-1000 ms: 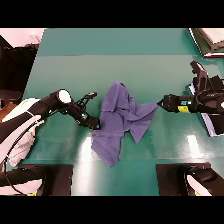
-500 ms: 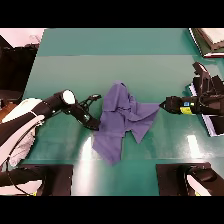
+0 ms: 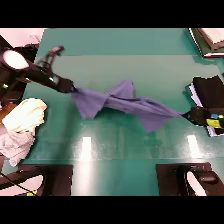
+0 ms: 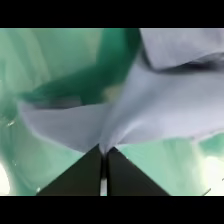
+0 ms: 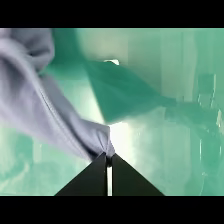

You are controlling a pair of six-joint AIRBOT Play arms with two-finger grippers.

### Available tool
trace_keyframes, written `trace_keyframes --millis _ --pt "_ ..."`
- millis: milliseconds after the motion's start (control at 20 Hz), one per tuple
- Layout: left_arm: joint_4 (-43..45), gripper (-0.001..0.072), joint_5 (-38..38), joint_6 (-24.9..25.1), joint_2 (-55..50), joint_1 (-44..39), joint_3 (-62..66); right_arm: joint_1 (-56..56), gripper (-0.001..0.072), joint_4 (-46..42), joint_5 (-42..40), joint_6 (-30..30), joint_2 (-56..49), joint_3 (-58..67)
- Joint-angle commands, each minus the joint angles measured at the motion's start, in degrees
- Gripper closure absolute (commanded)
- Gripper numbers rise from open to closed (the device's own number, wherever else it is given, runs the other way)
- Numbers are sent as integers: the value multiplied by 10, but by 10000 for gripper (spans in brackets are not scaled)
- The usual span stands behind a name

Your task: Fold the shirts.

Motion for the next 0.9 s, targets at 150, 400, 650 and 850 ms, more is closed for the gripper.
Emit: trace_keyframes --millis 150,400,650,850 --pt "-164 683 -86 11 44 43 167 -117 698 10 28 -33 64 0" --pt "-209 683 -131 44 62 27 163 -110 698 31 26 -41 37 1" --pt "-170 683 -103 63 62 -34 -43 -14 698 54 -1 -41 -36 1" --pt "-146 438 51 69 51 -7 -148 66 698 54 -38 -40 -95 1"
